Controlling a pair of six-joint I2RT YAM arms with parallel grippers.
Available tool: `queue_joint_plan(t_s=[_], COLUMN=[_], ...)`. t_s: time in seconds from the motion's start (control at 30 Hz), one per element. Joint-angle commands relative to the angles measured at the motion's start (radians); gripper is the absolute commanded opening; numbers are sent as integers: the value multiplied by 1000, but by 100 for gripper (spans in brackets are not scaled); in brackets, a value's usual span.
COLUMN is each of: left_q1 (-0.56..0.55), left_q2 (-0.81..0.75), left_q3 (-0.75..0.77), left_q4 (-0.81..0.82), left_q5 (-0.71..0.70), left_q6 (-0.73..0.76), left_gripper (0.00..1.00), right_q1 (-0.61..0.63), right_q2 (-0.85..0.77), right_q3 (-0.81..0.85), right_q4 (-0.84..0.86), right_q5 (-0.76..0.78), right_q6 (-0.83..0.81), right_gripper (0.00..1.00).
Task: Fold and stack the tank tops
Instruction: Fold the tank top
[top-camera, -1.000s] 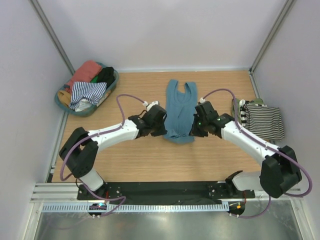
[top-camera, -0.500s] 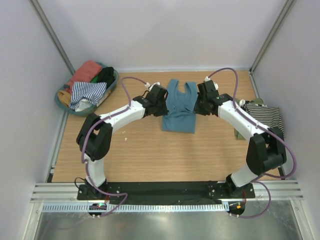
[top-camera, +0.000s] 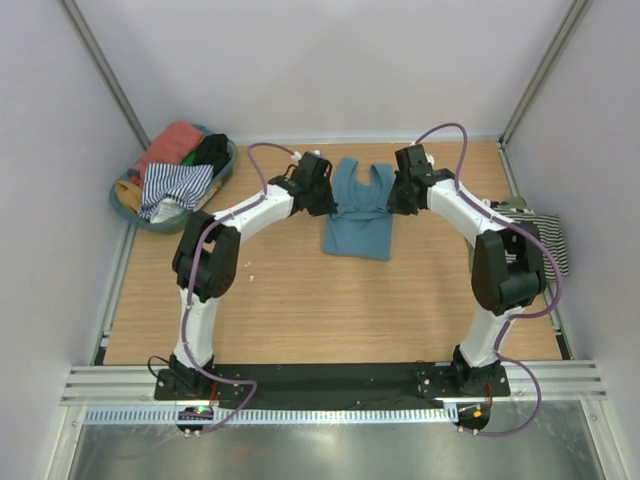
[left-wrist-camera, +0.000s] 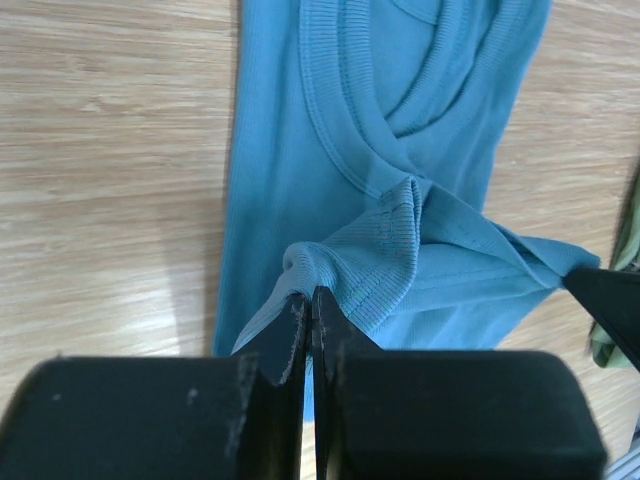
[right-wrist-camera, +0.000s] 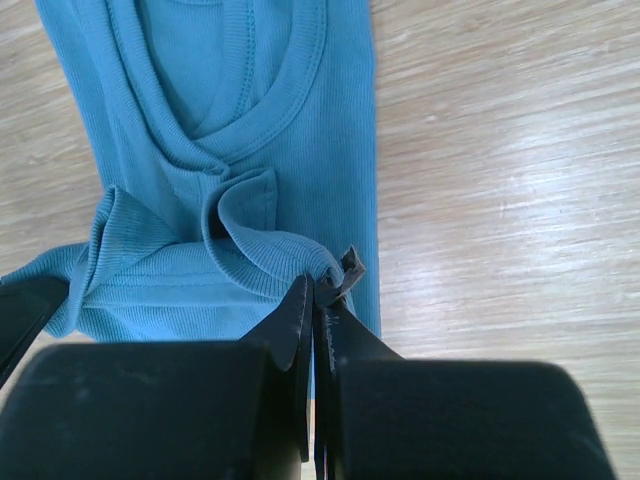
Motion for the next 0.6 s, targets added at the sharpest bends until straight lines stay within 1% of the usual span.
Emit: queue_joint_plan(t_s=[0.0, 0.2, 0.37, 0.47, 0.5, 0.53, 0.57], left_q1=[14, 25, 43, 59, 63, 70, 74], left_q2=[7, 63, 158, 227, 244, 260, 281], left_q3=[65, 154, 229, 320, 340, 361, 402], left_q4=[19, -25, -45, -50, -50, -48, -54], left_q5=[28, 25, 62, 77, 83, 106, 116], left_q6=[23, 32, 18, 4, 3, 9, 16], left_gripper=[0, 1, 1, 2, 6, 12, 24], right_q1=[-22, -46, -65, -80, -88, -91, -92], right_q2=[18, 73, 145, 205, 222, 245, 248], right_q3=[65, 125, 160, 208, 220, 251, 263], right_q4=[16, 2, 26, 54, 60, 48, 36], right_q5=[-3, -26, -23, -26, -29, -30, -30], right_q6=[-19, -21, -10, 7, 11, 19, 24], right_gripper=[1, 1, 1, 2, 4, 16, 27])
